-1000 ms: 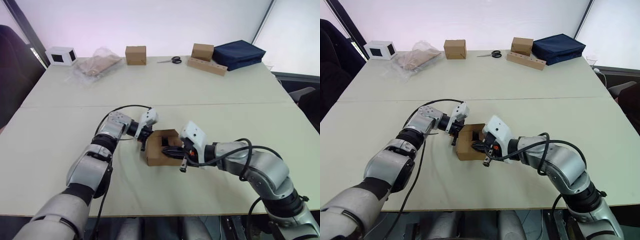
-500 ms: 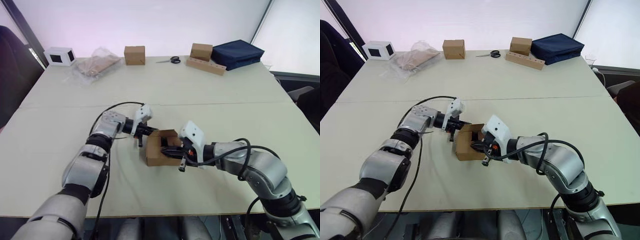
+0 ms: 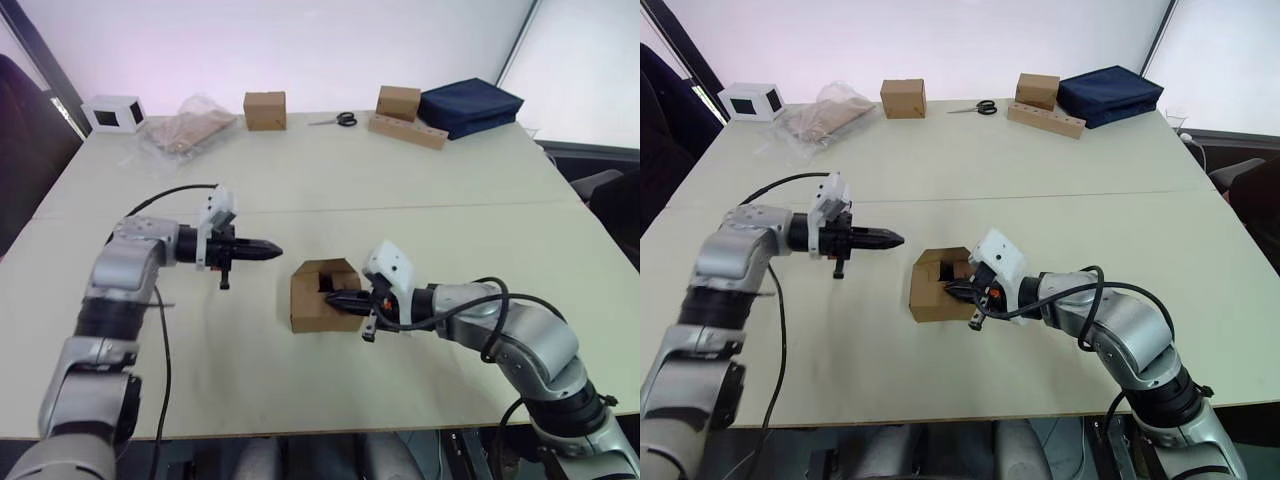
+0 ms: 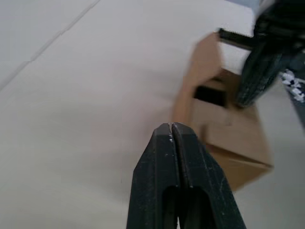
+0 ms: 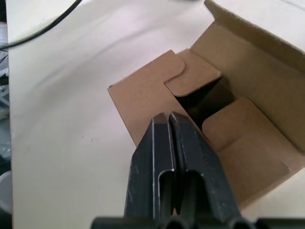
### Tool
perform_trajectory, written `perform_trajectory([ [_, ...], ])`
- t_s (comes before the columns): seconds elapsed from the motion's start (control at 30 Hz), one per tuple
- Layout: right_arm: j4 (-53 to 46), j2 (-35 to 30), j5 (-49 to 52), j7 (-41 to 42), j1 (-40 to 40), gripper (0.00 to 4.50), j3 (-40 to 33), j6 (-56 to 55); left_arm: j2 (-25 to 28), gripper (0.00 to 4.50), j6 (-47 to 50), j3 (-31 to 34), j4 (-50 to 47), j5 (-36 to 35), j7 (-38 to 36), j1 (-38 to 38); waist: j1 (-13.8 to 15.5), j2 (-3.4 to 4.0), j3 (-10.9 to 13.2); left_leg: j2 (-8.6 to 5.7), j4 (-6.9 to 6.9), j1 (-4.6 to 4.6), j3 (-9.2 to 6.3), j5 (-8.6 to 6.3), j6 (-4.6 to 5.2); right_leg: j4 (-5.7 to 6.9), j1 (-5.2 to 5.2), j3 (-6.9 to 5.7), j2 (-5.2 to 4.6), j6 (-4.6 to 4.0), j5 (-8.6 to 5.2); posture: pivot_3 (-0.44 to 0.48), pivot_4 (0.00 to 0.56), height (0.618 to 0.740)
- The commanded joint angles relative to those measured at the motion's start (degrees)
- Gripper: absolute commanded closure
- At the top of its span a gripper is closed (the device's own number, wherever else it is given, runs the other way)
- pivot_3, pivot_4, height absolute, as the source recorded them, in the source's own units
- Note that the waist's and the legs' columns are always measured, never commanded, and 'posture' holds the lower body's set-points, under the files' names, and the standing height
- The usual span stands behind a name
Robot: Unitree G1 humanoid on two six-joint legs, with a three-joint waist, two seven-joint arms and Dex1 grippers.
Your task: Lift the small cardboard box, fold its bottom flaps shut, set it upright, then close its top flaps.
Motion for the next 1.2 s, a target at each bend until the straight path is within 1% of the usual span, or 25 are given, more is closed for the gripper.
perform_trajectory([
  [0.03,0.17,-0.02,-0.26,1.05,-0.52,4.50,-0.54,-1.56,0.62,4.48,7.43,2.34,-11.78,-6.37,4.63,3.00,0.61,0.01,0.00,0.00,0.00,0.04,0.02,0.00,0.00,0.01,0.03,0.00,0.00,0.00,0.00,0.000,0.150,0.740],
  [0.13,0.81,0.03,-0.57,1.53,-0.79,4.50,-0.31,-1.90,-0.57,4.48,9.10,1.41,-15.68,-8.18,8.21,4.91,0.88,0.00,0.00,-0.02,0.02,0.04,0.03,0.00,0.00,0.00,0.06,-0.02,-0.01,0.00,0.00,0.000,0.150,0.740],
  [0.3,1.34,0.01,-1.04,2.16,-0.91,4.50,-0.20,-2.16,-1.74,4.48,6.64,-1.56,-17.02,-7.01,12.19,7.09,0.73,0.01,0.00,-0.02,0.02,0.04,0.08,0.00,0.00,-0.01,0.04,-0.01,0.01,0.00,0.00,0.000,0.150,0.740],
  [0.4,1.38,-0.07,-1.22,2.33,-0.78,4.50,-0.34,-2.23,-2.27,4.48,6.33,-2.24,-17.59,-7.64,13.92,8.18,0.73,0.01,0.00,-0.02,0.01,0.04,0.08,0.00,0.00,-0.03,0.04,-0.01,0.01,0.00,0.00,0.000,0.150,0.740],
  [0.6,1.20,-0.10,-1.21,2.45,-0.32,4.50,-0.76,-2.35,-2.22,4.48,4.34,-4.61,-17.56,-7.12,15.30,9.77,0.76,0.01,0.00,-0.02,0.01,0.04,0.10,0.00,0.00,-0.04,0.04,0.00,0.00,0.00,0.00,0.000,0.150,0.740],
  [0.73,0.60,-0.50,-0.37,3.20,-0.06,4.50,-1.78,-2.38,-1.29,4.48,2.38,-6.77,-16.66,-5.73,14.98,10.65,0.79,0.01,0.00,-0.02,0.01,0.04,0.11,0.00,0.00,-0.05,0.05,-0.01,0.00,0.00,0.00,0.000,0.150,0.740],
  [0.8,0.26,-1.40,1.17,5.25,0.27,4.50,-3.74,-3.09,-1.13,4.48,1.74,-7.31,-16.32,-5.64,14.91,10.81,0.86,0.01,0.00,-0.02,0.01,0.04,0.11,0.00,0.00,-0.06,0.05,-0.01,0.00,0.00,0.00,0.000,0.150,0.740],
  [0.87,0.63,-1.79,3.80,8.14,-0.08,4.50,-7.36,-4.98,-0.99,4.48,0.96,-7.67,-15.85,-5.49,14.89,10.89,0.92,0.01,0.00,-0.03,0.01,0.04,0.12,0.00,0.01,-0.08,0.07,-0.01,-0.01,0.00,0.00,0.000,0.150,0.740],
  [0.97,4.01,-0.85,10.04,10.58,-4.51,4.50,-14.75,-5.82,-0.90,4.48,0.18,-7.97,-15.01,-5.41,14.94,10.62,0.85,0.01,0.00,-0.02,0.01,0.04,0.15,0.00,0.01,-0.09,0.08,-0.02,0.00,0.00,0.00,0.000,0.150,0.740],
  [1.03,7.21,-1.10,10.63,10.74,-7.75,4.50,-16.49,-6.08,-0.82,4.48,-0.22,-8.07,-14.58,-5.37,14.94,10.48,0.72,0.02,0.00,-0.02,0.01,0.05,0.17,0.00,0.01,-0.09,0.08,-0.01,0.00,-0.01,0.00,0.000,0.150,0.740],
  [1.1,11.92,-1.72,7.54,10.84,-11.24,4.50,-15.27,-7.74,-0.82,4.48,-0.67,-8.13,-14.07,-5.21,15.02,10.31,0.70,0.02,-0.01,-0.01,-0.01,0.07,0.18,-0.01,0.01,-0.09,0.09,-0.02,0.02,-0.01,0.00,0.000,0.150,0.740],
  [1.2,19.41,-2.92,-0.94,11.09,-14.89,4.50,-8.59,-11.03,-0.84,4.48,-1.03,-8.18,-13.75,-5.07,15.16,10.24,0.65,0.02,-0.01,-0.02,-0.02,0.08,0.21,-0.01,0.01,-0.10,0.09,-0.03,0.02,-0.01,0.00,0.000,0.150,0.740],
])
